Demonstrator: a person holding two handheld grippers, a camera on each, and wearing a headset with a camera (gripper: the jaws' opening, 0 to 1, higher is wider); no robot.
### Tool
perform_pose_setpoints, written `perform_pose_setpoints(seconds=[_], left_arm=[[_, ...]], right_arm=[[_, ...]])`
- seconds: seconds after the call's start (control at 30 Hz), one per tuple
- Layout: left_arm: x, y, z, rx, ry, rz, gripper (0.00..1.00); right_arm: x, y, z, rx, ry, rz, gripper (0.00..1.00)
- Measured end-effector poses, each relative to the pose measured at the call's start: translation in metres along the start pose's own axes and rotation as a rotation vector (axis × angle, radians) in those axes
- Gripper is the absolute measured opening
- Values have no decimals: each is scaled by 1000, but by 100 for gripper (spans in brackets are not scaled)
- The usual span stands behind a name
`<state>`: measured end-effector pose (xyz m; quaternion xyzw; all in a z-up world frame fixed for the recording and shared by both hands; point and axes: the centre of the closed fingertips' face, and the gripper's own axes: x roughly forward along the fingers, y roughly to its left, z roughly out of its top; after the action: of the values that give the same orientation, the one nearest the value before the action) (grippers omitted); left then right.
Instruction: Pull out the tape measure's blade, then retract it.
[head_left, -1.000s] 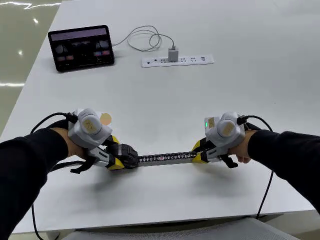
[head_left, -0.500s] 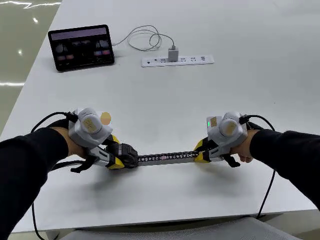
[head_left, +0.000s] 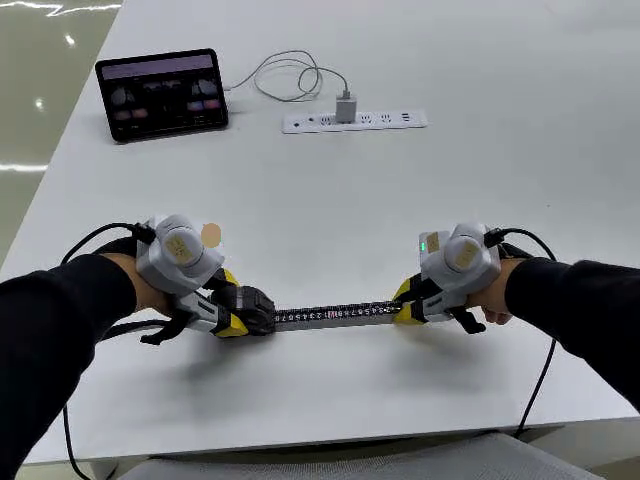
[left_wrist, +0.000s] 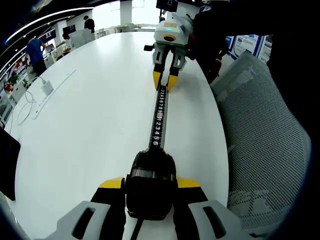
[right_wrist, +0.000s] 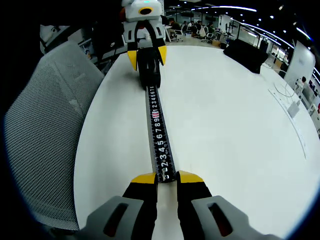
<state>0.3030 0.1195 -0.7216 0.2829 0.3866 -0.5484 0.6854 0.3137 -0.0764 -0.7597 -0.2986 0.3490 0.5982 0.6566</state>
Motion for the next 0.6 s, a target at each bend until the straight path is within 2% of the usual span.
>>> perform_pose_setpoints(seconds=[0.6], left_arm=[[-1,-2,1,-2,1,-1,33]], right_arm=[[-5,-1,-7,7,5,-4,9]])
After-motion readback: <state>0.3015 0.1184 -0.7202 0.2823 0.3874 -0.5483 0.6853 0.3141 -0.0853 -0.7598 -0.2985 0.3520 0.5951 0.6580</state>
